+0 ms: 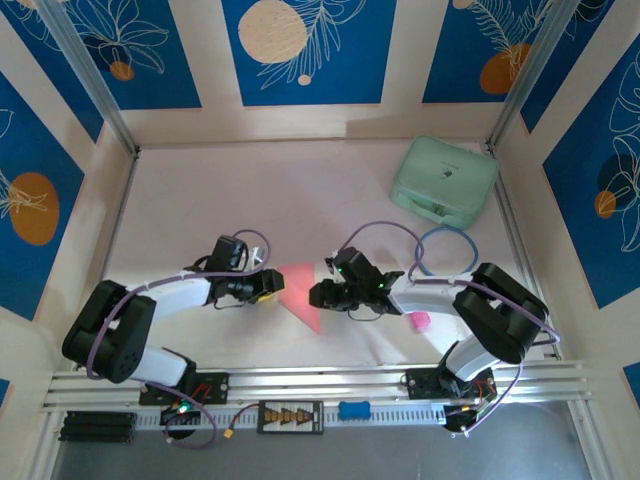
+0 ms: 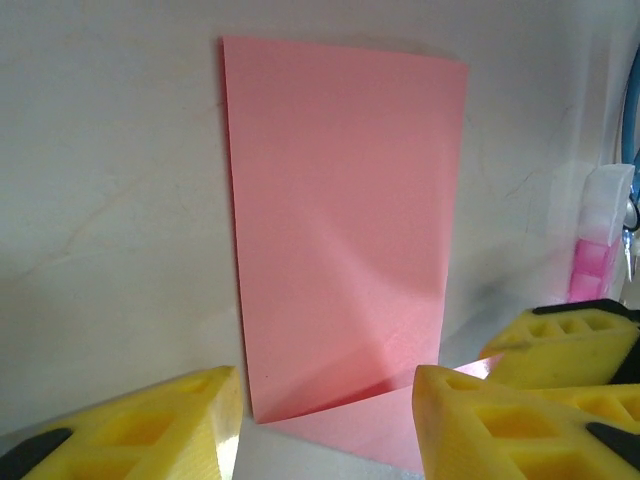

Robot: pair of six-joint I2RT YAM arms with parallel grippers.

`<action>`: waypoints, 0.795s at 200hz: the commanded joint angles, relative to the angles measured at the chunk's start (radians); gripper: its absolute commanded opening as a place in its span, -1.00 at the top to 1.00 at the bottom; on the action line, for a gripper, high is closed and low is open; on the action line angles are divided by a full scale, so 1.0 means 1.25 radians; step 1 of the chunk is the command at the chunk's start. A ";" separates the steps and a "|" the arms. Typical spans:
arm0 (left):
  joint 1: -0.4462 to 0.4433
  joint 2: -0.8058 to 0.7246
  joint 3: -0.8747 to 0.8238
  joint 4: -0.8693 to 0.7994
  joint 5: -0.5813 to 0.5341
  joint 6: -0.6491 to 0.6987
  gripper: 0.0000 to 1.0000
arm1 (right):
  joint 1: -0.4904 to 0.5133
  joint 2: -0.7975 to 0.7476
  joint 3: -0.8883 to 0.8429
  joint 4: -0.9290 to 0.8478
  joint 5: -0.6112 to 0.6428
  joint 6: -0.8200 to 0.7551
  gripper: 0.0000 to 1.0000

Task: Fold a paper plane with a square sheet of paper (pick it up from the middle)
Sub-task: Third fold the triangle at the center of the table.

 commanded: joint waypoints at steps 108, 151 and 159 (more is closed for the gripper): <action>0.028 0.065 0.059 0.000 0.094 -0.001 -0.11 | -0.059 -0.049 -0.078 0.134 -0.100 -0.026 0.82; 0.029 0.082 0.060 0.045 0.123 -0.020 0.00 | -0.075 -0.054 -0.101 0.157 -0.118 -0.014 0.82; 0.028 0.086 0.060 0.057 0.129 -0.024 0.05 | -0.076 -0.053 -0.102 0.157 -0.118 -0.013 0.82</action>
